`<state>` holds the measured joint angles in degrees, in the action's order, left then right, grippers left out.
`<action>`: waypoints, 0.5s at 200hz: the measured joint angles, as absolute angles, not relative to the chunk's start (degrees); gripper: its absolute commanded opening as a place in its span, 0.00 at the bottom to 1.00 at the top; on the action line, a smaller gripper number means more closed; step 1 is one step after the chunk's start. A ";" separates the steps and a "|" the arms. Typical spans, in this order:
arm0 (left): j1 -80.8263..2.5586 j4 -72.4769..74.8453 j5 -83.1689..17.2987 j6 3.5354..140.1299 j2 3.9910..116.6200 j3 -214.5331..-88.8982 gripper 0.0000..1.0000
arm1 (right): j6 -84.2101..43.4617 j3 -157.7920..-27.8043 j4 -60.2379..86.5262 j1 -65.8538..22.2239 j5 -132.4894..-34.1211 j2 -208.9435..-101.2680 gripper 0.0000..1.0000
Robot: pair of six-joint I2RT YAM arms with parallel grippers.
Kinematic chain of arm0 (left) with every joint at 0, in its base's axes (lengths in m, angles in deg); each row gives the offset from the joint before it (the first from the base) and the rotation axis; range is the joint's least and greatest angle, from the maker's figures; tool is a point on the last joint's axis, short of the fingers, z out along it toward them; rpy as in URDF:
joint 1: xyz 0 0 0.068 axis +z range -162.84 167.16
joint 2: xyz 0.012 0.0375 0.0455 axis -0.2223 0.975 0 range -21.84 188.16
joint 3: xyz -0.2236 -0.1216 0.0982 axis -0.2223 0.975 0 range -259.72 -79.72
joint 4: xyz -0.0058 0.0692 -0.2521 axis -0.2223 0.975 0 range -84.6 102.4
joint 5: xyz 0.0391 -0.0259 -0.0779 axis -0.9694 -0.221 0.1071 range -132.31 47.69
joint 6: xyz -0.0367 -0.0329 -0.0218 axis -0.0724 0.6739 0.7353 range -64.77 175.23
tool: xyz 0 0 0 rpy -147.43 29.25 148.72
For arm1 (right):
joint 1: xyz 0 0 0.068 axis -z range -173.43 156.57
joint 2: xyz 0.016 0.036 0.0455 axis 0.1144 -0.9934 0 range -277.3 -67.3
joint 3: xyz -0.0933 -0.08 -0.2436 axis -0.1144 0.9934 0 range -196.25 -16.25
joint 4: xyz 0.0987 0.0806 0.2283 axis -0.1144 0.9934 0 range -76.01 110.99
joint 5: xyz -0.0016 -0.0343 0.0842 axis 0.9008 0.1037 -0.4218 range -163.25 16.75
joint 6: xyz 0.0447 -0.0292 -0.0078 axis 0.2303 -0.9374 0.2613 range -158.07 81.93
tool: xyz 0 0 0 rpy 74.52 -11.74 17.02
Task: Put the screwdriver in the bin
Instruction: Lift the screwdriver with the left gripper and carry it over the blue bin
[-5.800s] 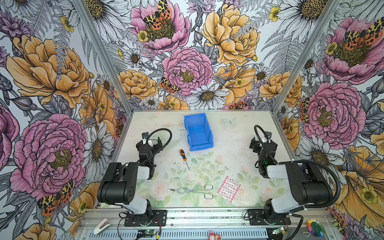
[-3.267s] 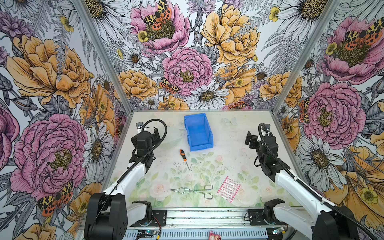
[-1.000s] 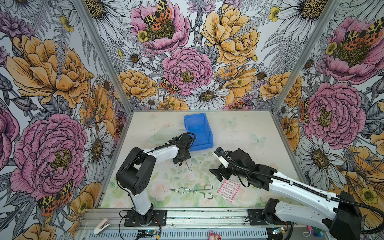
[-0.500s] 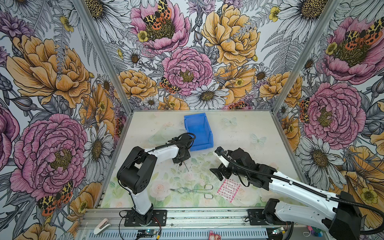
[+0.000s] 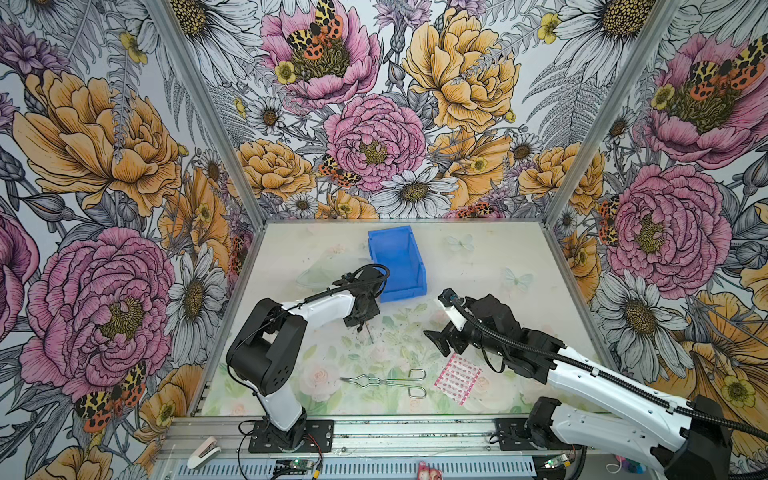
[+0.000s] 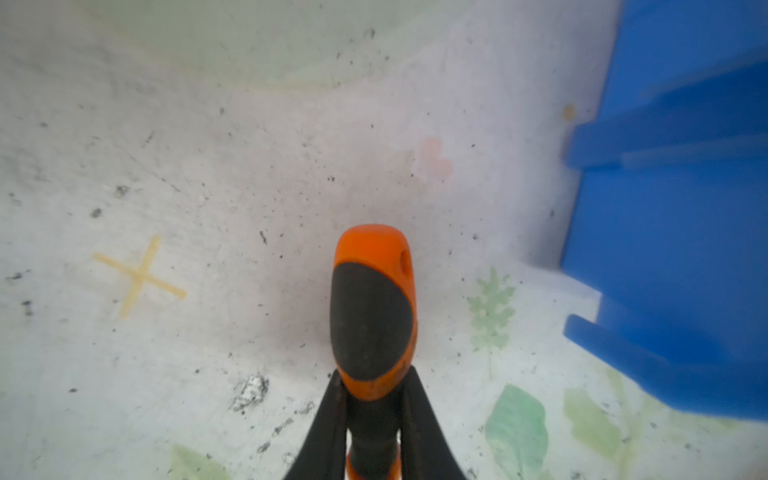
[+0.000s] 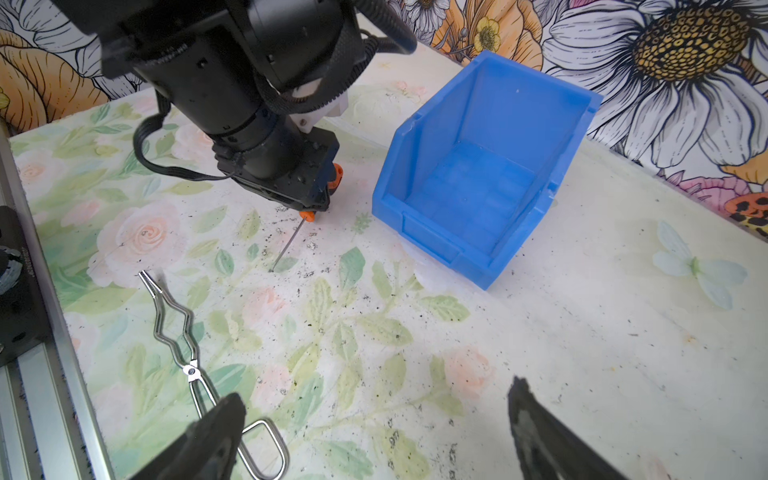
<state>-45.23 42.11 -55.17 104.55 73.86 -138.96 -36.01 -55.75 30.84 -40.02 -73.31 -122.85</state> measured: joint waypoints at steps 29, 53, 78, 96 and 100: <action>-46.58 45.44 -57.79 103.21 69.03 -141.69 0.02 | -35.20 -55.27 30.75 -38.51 -73.11 -121.76 1.00; -47.63 46.88 -59.32 101.42 68.14 -147.05 0.02 | -34.22 -54.55 30.49 -36.26 -73.09 -120.76 0.99; -48.37 47.75 -59.82 99.63 68.49 -152.66 0.02 | -33.01 -53.74 30.40 -34.34 -73.11 -119.84 0.99; -48.83 47.99 -59.93 98.32 70.45 -157.80 0.02 | -32.51 -53.30 30.40 -33.29 -73.18 -119.40 0.99; -48.90 47.99 -59.96 98.19 71.07 -158.85 0.02 | -32.42 -53.24 30.40 -33.09 -73.24 -119.34 1.00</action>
<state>-48.90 47.99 -59.96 98.19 71.07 -158.85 -32.42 -53.24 30.40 -33.09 -73.24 -119.34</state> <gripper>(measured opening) 0.188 0.995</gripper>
